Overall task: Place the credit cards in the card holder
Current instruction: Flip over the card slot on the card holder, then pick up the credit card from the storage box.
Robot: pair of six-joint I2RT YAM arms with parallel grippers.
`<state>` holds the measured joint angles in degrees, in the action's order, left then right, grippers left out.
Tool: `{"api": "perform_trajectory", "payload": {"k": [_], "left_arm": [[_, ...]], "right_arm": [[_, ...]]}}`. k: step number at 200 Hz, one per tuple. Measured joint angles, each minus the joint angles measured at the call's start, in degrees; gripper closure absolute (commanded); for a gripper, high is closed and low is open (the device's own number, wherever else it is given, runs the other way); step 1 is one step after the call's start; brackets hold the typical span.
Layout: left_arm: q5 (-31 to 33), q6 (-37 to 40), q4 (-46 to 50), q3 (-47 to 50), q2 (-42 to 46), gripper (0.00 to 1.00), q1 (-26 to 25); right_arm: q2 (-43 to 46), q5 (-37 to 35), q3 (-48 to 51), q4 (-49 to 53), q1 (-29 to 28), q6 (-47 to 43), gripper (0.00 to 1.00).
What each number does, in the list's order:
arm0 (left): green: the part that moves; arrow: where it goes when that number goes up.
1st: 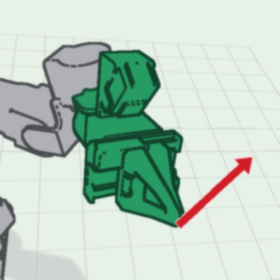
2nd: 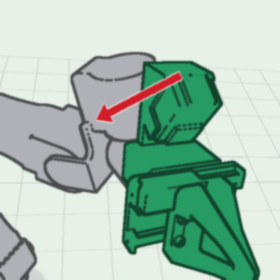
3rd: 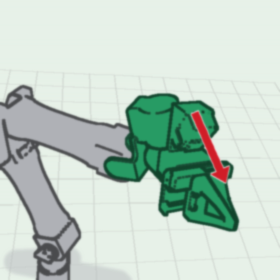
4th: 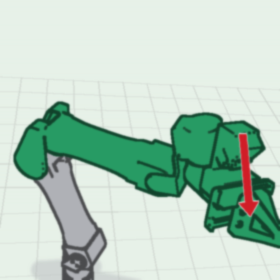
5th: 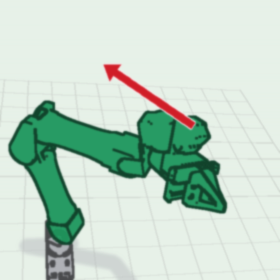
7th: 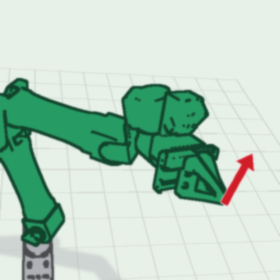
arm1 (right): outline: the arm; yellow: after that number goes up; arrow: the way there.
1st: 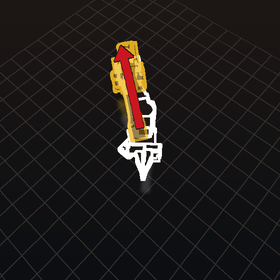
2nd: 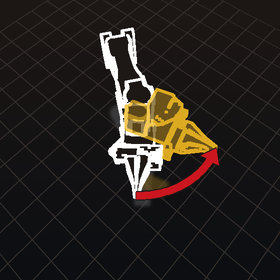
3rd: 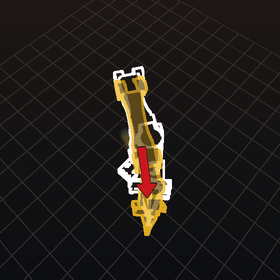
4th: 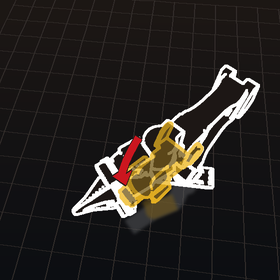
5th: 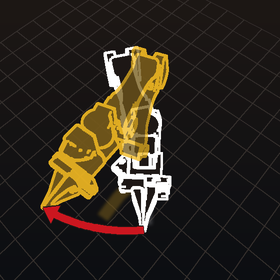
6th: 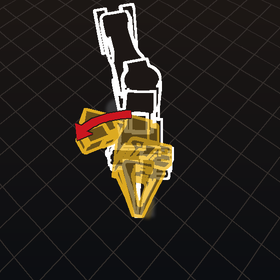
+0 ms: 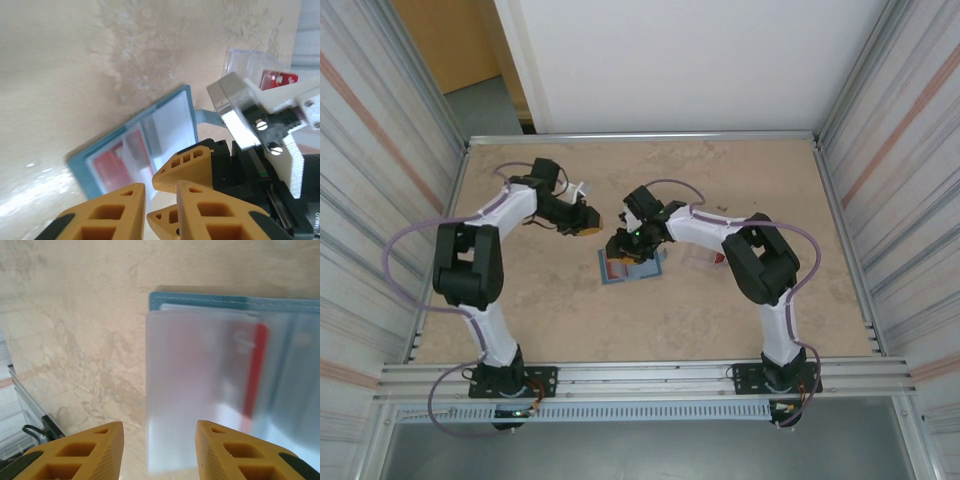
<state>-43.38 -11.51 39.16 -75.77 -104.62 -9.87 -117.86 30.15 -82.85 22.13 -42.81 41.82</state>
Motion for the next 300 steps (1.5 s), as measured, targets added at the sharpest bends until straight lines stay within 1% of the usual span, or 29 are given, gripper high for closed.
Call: {"api": "perform_trajectory", "payload": {"k": [24, 45, 67, 90, 113, 133, 143, 161, 180, 199, 213, 233, 241, 258, 276, 300], "left_arm": [[1.9, 1.1, 0.0, 2.3, 2.6, 0.74, 2.9], [3.0, 1.5, -0.2, 3.5, 3.0, 0.75, 3.4], [3.8, 2.6, 0.0, 4.7, 3.0, 0.75, 2.0], [5.0, 4.2, 0.1, 4.7, 3.0, 0.80, -1.4], [5.1, 6.3, 0.1, 4.7, 2.9, 0.80, -4.6], [5.4, 8.2, 0.3, 4.5, 2.9, 0.80, -6.8], [6.2, 8.8, 1.1, 3.6, 2.9, 0.79, -8.0], [8.5, 9.2, 2.3, -0.3, 2.9, 0.79, -10.4], [10.6, 9.8, 2.6, -5.9, 2.9, 0.80, -13.5], [11.1, 9.8, 0.9, -7.9, 3.3, 0.83, -15.6], [10.1, 8.0, -1.9, -7.7, 3.5, 0.87, -16.0], [9.0, 4.4, -6.1, -8.1, 2.8, 0.87, -16.4], [8.6, 3.1, -6.6, -9.8, 1.4, 0.93, -17.1], [7.7, 1.0, -8.3, -15.0, -2.8, 1.00, -19.8], [6.0, -1.8, -10.5, -18.8, -6.9, 1.00, -23.3], [3.9, -5.3, -10.4, -24.0, -12.3, 1.00, -26.9]], "right_arm": [[-2.6, 0.9, -2.5, -0.1, -1.1, 0.0, 0.59], [-4.8, 1.5, -3.5, -0.1, -1.6, 0.0, 0.59], [-5.2, 2.0, -3.5, 0.1, -1.4, 0.0, 0.59], [-3.7, 1.4, -2.3, 0.4, -0.6, -0.2, 0.59], [2.9, 0.7, 3.0, 1.2, 1.5, -0.3, 0.58], [11.8, -0.9, 8.4, 2.8, 5.0, -0.6, 0.57], [16.7, -2.8, 10.4, 4.8, 7.1, -1.6, 0.57], [23.7, -6.8, 11.7, 9.1, 10.5, -3.5, 0.55], [27.6, -9.2, 11.9, 12.7, 12.9, -5.5, 0.55], [28.1, -11.6, 11.9, 16.5, 14.4, -7.3, 0.52], [28.3, -14.3, 11.9, 20.2, 15.2, -8.4, 0.51], [30.9, -17.4, 11.9, 24.9, 17.0, -10.0, 0.49], [32.6, -18.5, 11.9, 26.6, 18.2, -10.7, 0.49], [36.7, -20.6, 12.0, 29.8, 21.4, -11.4, 0.48], [41.8, -21.9, 12.8, 32.0, 25.2, -11.9, 0.46], [47.2, -22.7, 14.5, 34.4, 29.6, -12.5, 0.44]]}}
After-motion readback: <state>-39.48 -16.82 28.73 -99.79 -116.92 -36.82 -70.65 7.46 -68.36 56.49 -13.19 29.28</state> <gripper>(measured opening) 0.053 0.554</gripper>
